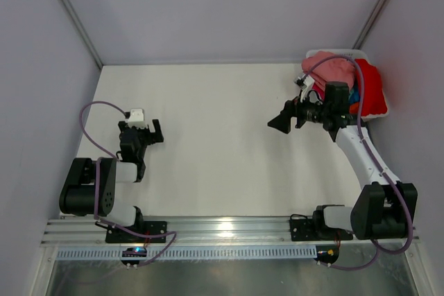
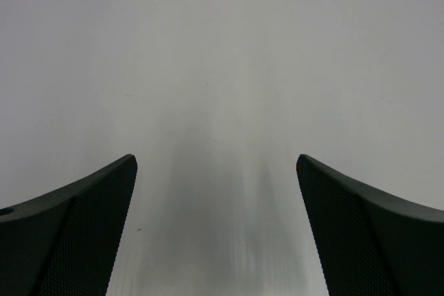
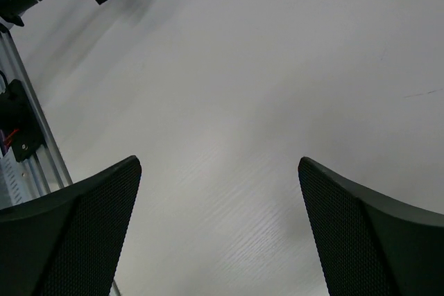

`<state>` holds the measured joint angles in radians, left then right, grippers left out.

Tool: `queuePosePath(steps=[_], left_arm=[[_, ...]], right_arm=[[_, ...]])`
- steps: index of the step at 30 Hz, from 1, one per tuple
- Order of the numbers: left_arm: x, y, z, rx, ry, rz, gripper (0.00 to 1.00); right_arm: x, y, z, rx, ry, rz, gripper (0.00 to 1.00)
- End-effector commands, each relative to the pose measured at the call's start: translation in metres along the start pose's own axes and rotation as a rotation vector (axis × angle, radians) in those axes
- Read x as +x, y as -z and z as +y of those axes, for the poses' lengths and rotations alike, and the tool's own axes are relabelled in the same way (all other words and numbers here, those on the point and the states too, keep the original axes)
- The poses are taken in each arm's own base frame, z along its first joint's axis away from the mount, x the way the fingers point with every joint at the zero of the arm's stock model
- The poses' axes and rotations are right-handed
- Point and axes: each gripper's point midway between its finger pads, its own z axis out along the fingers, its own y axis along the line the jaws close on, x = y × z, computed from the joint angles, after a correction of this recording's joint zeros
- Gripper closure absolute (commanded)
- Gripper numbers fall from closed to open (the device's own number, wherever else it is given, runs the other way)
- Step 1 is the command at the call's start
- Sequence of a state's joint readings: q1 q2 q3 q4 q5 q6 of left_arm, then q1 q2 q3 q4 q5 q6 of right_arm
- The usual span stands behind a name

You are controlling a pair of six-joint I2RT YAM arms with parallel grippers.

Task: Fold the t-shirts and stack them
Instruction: Grab the tshirt from the pile

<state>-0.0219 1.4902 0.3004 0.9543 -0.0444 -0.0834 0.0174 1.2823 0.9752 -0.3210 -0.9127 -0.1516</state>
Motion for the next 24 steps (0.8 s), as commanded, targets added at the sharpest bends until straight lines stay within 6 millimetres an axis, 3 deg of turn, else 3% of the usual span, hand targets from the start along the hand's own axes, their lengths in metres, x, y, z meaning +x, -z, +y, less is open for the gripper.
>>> queuePosePath(steps=[1,6,13,15,24], left_arm=[[-0.019,-0.002,0.004,-0.018,0.006,-0.072,0.01],[-0.023,-0.001,-0.005,0.035,-0.019,-0.073,0.01],[-0.023,-0.001,-0.005,0.035,-0.019,-0.069,0.01],[-0.022,-0.001,-0.015,0.096,-0.03,-0.06,0.01],[-0.053,-0.005,-0.029,0.171,-0.069,0.04,0.01]], right_arm=[[-0.012,0.008,0.015,-0.034,0.082,-0.045,0.01],[-0.012,0.01,0.023,-0.078,0.099,-0.049,0.01],[-0.01,0.009,0.017,-0.053,0.09,-0.039,0.01],[-0.007,0.008,0.02,-0.076,0.091,-0.03,0.0],[-0.007,0.01,0.028,-0.111,0.109,-0.034,0.01]])
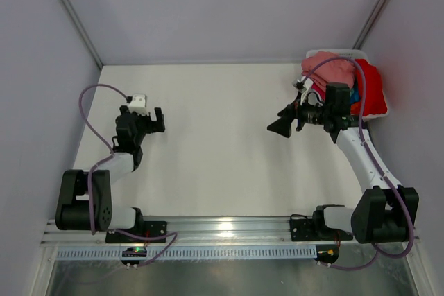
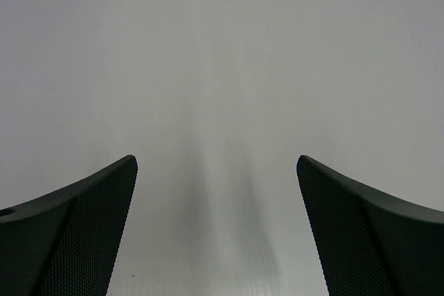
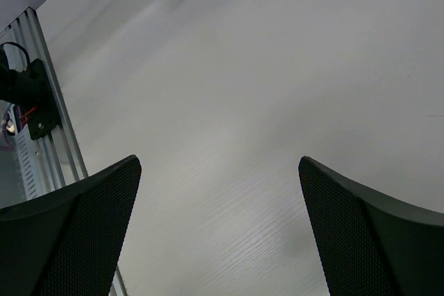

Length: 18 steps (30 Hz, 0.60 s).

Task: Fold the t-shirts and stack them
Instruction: Grab the tshirt from the pile

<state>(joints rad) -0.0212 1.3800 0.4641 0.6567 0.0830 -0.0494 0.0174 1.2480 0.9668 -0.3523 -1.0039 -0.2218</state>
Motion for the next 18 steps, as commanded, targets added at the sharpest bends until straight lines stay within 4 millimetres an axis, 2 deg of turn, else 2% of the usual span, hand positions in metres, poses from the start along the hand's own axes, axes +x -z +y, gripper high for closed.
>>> queuePosePath(steps=[1,4,5,7,8,10,11,13,14,16,17,18], left_arm=[[-0.024,0.003,-0.001,0.017,-0.047,-0.008,0.01],[-0.045,0.005,0.008,-0.032,-0.091,-0.043,0.01],[-0.06,0.007,0.007,-0.031,-0.091,-0.039,0.01],[-0.076,0.012,-0.001,0.015,-0.084,-0.001,0.01],[-0.092,0.02,-0.016,0.098,-0.072,0.048,0.01],[-0.11,0.034,-0.039,0.228,-0.062,0.082,0.01],[-0.13,0.054,-0.064,0.372,-0.063,0.089,0.01],[-0.148,0.077,-0.089,0.523,-0.059,0.08,0.01],[-0.161,0.098,-0.11,0.661,-0.044,0.071,0.01],[-0.172,0.12,-0.126,0.768,-0.034,0.053,0.01],[-0.174,0.138,-0.142,0.894,-0.009,0.054,0.01],[-0.174,0.146,-0.148,0.945,-0.007,0.052,0.02]], right_arm=[[-0.007,0.004,0.007,-0.018,0.05,-0.021,0.01],[-0.006,0.005,0.01,-0.018,0.064,-0.024,0.01],[-0.007,0.006,0.01,-0.016,0.066,-0.025,0.01],[-0.008,0.007,0.011,-0.016,0.07,-0.027,0.01],[-0.008,0.007,0.011,-0.017,0.072,-0.028,0.01],[-0.007,0.007,0.01,-0.013,0.068,-0.027,0.01],[-0.008,0.007,0.01,-0.012,0.071,-0.029,0.01],[-0.009,0.007,0.011,-0.01,0.07,-0.032,0.01],[-0.009,0.007,0.012,-0.011,0.072,-0.032,0.01],[-0.011,0.009,0.013,-0.01,0.083,-0.04,0.01],[-0.01,0.01,0.014,-0.01,0.084,-0.041,0.01],[-0.011,0.01,0.015,-0.01,0.092,-0.045,0.01]])
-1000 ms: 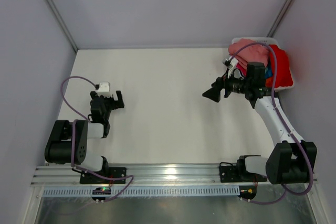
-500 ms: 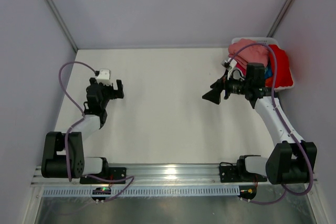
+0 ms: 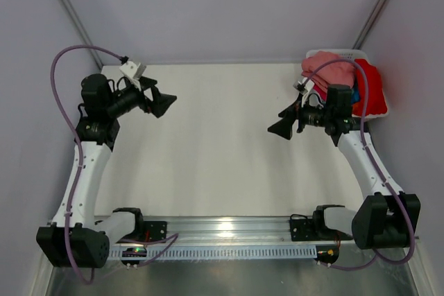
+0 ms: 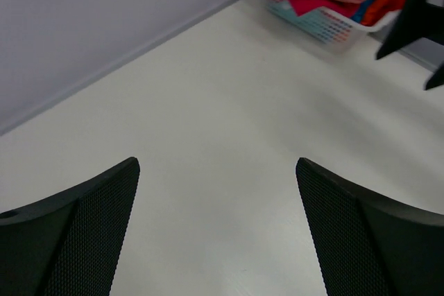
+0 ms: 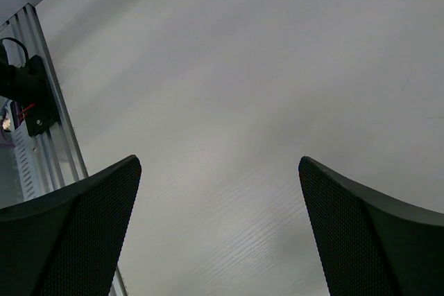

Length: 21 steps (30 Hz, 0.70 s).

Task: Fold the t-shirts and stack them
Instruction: Grab the tshirt from the pile

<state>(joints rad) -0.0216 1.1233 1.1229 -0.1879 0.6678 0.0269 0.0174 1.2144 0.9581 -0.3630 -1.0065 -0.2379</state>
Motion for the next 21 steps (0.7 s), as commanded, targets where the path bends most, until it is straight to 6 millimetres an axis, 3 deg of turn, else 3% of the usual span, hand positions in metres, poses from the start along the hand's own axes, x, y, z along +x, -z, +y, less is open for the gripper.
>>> queuePosePath(steps=[1,3,6,8,9,10,12,13,16,18,21], left_arm=[[0.017,0.024,-0.081,0.413,0.14,0.078,0.05],[0.02,0.028,-0.091,0.487,0.164,0.083,0.08],[0.023,0.029,-0.096,0.525,0.206,0.101,0.22],[0.025,0.027,-0.094,0.519,0.219,0.114,0.63],[0.026,0.026,-0.093,0.514,0.223,0.119,0.88],[0.027,0.026,-0.091,0.511,0.201,0.116,1.0],[0.029,0.027,-0.092,0.517,0.193,0.118,1.0],[0.03,0.026,-0.091,0.504,0.196,0.117,0.94],[0.029,0.024,-0.09,0.496,0.201,0.11,0.24],[0.029,0.024,-0.091,0.496,0.228,0.112,0.2],[0.029,0.024,-0.09,0.483,0.233,0.099,0.15]], right_arm=[[-0.01,0.007,0.012,-0.015,0.08,-0.044,0.01],[-0.011,0.008,0.014,-0.019,0.09,-0.048,0.01],[-0.01,0.009,0.02,-0.037,0.104,-0.053,0.01],[-0.01,0.01,0.021,-0.042,0.105,-0.054,0.01],[-0.01,0.01,0.021,-0.041,0.105,-0.055,0.01],[-0.01,0.01,0.021,-0.043,0.101,-0.053,0.01],[-0.009,0.009,0.021,-0.046,0.101,-0.05,0.07],[-0.008,0.009,0.02,-0.048,0.104,-0.049,0.12],[-0.008,0.009,0.02,-0.05,0.103,-0.047,0.22],[-0.009,0.013,0.014,-0.029,0.095,-0.054,0.32],[-0.008,0.013,0.014,-0.031,0.095,-0.053,0.33]])
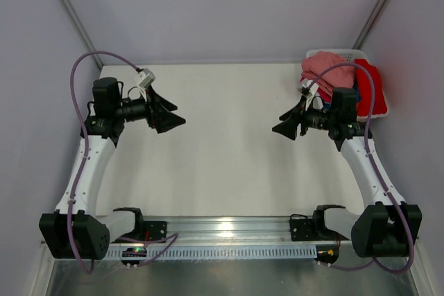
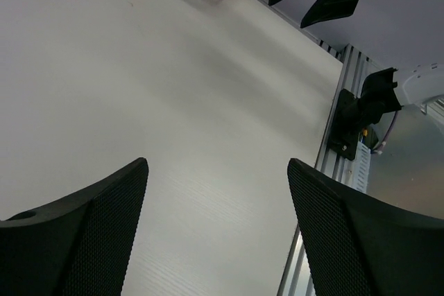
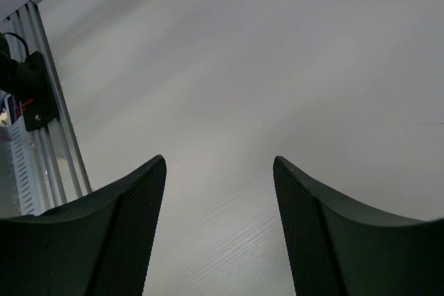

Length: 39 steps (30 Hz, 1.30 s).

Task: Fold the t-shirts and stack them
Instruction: Grab the tshirt from the pile

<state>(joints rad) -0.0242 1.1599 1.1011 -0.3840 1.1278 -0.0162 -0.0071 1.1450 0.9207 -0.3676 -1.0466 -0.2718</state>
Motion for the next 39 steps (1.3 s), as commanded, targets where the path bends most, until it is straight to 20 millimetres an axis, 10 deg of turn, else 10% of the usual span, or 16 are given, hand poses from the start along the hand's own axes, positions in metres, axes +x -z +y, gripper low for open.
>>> queuePosePath(steps=[1,3,4,8,13,17,20,23,24,26,27,30,32,34,35,39], left_arm=[[-0.006,0.003,-0.009,0.016,-0.014,-0.035,0.18],[-0.004,0.003,-0.009,0.011,-0.026,-0.044,0.46],[-0.004,0.003,-0.009,0.005,-0.028,-0.046,0.93],[-0.005,0.004,-0.01,-0.005,-0.027,-0.056,1.0],[-0.009,0.004,-0.007,-0.021,-0.031,-0.065,0.17],[-0.008,0.003,-0.003,-0.035,-0.02,-0.065,0.08],[-0.007,0.003,-0.001,-0.039,-0.016,-0.065,0.09],[-0.008,0.002,0.0,-0.048,-0.016,-0.069,0.08],[-0.008,0.002,0.001,-0.048,-0.013,-0.07,0.09],[-0.007,0.002,0.001,-0.047,-0.014,-0.071,0.32],[-0.007,0.002,0.002,-0.053,-0.013,-0.071,0.85],[-0.005,0.002,0.002,-0.053,-0.013,-0.064,1.0],[-0.005,0.002,0.005,-0.066,-0.006,-0.073,0.9],[-0.006,0.002,0.005,-0.072,-0.01,-0.077,0.41],[-0.006,0.002,0.004,-0.073,-0.009,-0.078,0.23],[-0.006,0.002,0.006,-0.084,-0.009,-0.081,0.22]], right_arm=[[-0.008,0.002,0.002,-0.015,0.043,-0.023,0.32],[-0.009,0.003,0.002,-0.013,0.042,-0.024,0.32],[-0.008,0.002,0.002,-0.014,0.042,-0.025,0.33],[-0.009,0.003,0.005,-0.031,0.048,-0.029,0.66],[-0.01,0.003,0.007,-0.036,0.056,-0.032,0.86],[-0.009,0.004,0.005,-0.023,0.055,-0.029,0.1],[-0.009,0.004,0.007,-0.029,0.06,-0.031,0.1],[-0.009,0.004,0.008,-0.04,0.062,-0.031,0.26],[-0.009,0.004,0.01,-0.051,0.064,-0.032,0.67],[-0.01,0.004,0.01,-0.053,0.059,-0.035,0.97],[-0.011,0.005,0.015,-0.075,0.073,-0.04,0.97],[-0.011,0.005,0.015,-0.071,0.072,-0.044,0.97],[-0.011,0.005,0.012,-0.047,0.078,-0.042,0.73],[-0.01,0.006,0.011,-0.038,0.074,-0.039,0.06],[-0.01,0.006,0.01,-0.038,0.073,-0.04,0.01],[-0.009,0.006,0.01,-0.038,0.071,-0.039,0.01]])
